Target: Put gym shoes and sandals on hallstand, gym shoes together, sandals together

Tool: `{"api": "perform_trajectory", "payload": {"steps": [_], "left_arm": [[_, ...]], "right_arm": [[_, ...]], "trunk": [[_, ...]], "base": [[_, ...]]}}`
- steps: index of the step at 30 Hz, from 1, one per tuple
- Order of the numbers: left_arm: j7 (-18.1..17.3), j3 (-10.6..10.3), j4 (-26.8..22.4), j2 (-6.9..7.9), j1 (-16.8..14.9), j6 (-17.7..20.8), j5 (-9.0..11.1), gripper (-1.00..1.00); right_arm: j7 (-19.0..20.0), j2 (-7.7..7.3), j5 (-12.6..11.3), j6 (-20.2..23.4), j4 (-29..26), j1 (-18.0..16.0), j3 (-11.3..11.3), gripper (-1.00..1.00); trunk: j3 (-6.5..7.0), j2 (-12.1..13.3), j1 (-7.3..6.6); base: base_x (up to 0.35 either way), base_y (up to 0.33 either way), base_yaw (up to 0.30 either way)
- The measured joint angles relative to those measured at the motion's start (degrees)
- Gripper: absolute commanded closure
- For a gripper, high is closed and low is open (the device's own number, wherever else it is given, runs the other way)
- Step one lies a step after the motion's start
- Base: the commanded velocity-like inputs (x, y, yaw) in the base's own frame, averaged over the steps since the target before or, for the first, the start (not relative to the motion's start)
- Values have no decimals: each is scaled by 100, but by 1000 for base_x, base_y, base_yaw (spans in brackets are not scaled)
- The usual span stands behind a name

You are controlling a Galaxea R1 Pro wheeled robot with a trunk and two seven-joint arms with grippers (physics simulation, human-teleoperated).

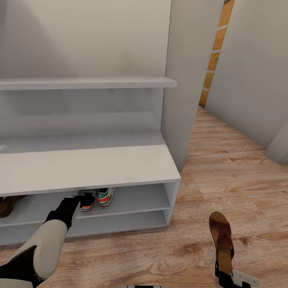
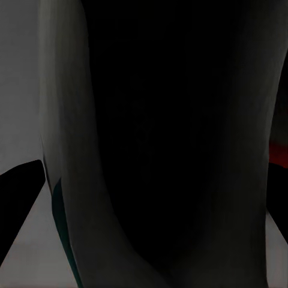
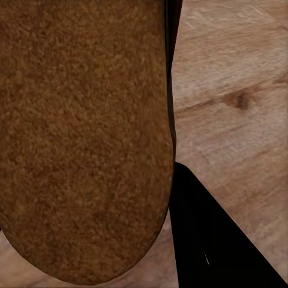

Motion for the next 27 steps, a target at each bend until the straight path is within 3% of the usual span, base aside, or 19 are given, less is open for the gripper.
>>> {"api": "perform_trajectory", "payload": {"steps": [7,8,21,27], "left_arm": [[-3,2,-4,1,0,10,9,100],[-2,1,-2,1,-2,11,5,-100],[19,6,21,44,12,-17,5,-100],[9,8,-198,59,31,-11,7,-100]], "right_arm": [[0,0,0,0,0,0,4,100],[0,0,0,0,0,0,4,100],[-6,0,0,1,0,0,5,100],[-5,0,0,0,0,1,5,100]], "trunk": [[0,0,0],[0,0,0],[-1,1,2],[-1,1,5]], "base": [[0,0,0],[0,0,0],[0,0,0],[-288,0,0]]}}
